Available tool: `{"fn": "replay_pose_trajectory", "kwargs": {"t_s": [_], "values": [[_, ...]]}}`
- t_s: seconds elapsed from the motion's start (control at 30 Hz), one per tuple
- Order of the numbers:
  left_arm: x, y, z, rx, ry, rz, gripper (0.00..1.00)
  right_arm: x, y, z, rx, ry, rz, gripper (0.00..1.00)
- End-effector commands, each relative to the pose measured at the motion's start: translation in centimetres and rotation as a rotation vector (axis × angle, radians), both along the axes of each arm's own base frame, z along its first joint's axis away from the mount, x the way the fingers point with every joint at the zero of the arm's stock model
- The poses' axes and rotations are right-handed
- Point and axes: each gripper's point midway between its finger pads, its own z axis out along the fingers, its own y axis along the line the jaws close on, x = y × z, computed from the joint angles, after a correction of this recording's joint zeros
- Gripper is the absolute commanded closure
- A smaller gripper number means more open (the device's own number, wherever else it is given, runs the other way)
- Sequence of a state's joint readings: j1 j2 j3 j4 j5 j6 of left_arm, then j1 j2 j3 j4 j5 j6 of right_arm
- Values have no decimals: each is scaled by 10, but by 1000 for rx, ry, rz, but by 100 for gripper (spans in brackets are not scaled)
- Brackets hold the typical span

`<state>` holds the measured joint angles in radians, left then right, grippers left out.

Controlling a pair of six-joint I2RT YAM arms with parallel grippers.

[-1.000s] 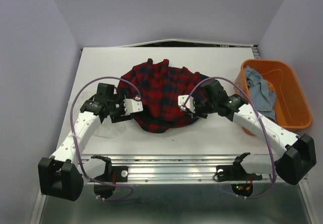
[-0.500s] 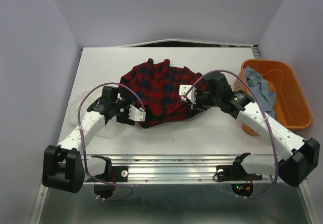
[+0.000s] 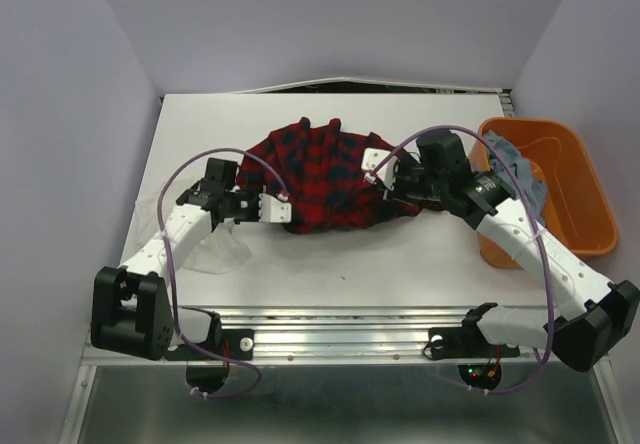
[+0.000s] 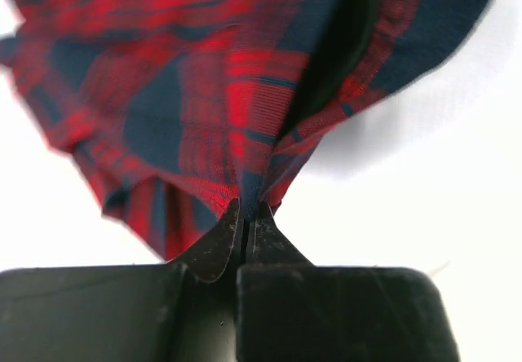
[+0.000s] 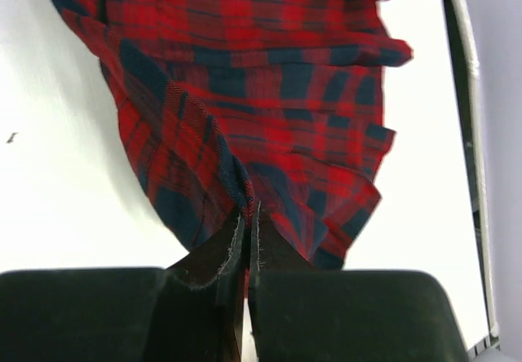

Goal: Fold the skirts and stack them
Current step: Flatten the skirt out

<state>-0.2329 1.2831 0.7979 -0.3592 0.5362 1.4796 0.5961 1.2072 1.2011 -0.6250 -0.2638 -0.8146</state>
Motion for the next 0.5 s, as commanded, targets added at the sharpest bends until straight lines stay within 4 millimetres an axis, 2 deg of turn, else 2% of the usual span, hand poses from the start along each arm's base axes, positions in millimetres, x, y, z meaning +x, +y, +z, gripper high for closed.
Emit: {"fn": "replay_pose_trajectory", "kwargs": {"t_s": [0.0,0.03,0.07,0.13,0.17,0.2,0.23,0.27,0.37,0.47], "values": [[29,7,97,-215,-96,199,100,36,-37,91,127,-223,-177,99],[35,13,114,-249,-113,249,100,42,-46,104,156,-247,-212,99],[43,22,149,-286,-179,304,100,53,-65,120,171,-285,-272,99],[52,29,188,-398,-223,420,100,63,-81,137,186,-333,-321,99],[56,33,214,-444,-275,458,100,70,-93,145,191,-356,-360,99],[60,39,241,-525,-328,539,100,76,-99,159,207,-402,-384,99],[61,41,255,-556,-353,561,100,79,-102,166,219,-420,-398,99],[60,44,277,-587,-396,572,100,82,-106,172,227,-437,-415,99],[59,40,303,-637,-399,571,100,84,-108,194,253,-480,-429,99],[53,35,311,-652,-359,557,100,85,-114,215,252,-548,-449,99]]}}
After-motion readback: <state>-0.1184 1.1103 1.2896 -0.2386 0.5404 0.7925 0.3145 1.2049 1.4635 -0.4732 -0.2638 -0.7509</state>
